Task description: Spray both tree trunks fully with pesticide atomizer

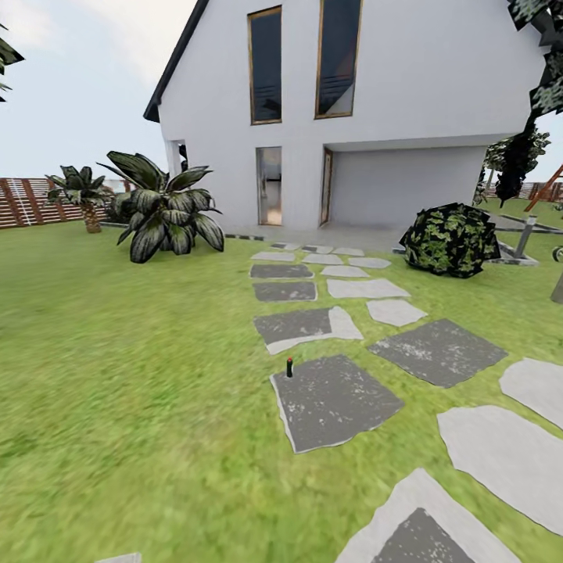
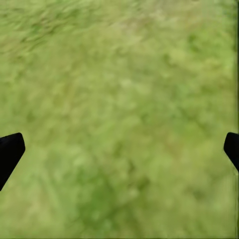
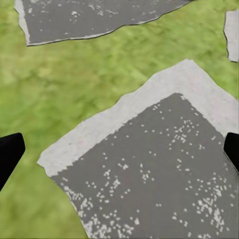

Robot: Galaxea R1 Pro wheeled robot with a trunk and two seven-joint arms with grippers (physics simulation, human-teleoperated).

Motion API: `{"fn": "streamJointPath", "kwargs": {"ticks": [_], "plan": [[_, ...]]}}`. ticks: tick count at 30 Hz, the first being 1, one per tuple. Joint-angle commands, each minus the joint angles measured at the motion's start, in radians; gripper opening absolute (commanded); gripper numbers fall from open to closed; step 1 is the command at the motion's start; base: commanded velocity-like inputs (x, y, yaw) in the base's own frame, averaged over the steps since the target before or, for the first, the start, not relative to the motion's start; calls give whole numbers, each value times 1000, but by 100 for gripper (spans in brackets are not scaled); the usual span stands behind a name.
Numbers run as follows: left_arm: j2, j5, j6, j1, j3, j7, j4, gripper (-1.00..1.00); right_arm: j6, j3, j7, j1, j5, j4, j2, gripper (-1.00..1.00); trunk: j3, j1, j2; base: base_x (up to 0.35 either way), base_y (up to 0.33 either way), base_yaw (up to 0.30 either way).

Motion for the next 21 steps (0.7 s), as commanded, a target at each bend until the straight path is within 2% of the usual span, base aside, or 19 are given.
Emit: {"fn": "streamJointPath", "kwargs": {"ticks": [1,21], "plan": [[0,0,0,0,0,0,0,100,0,0,0,0,0,0,0,100,0,0,0,309,-154,0],[0,0,1,0,0,1,0,100,0,0,0,0,0,0,0,100,0,0,0,307,-176,0]]}}
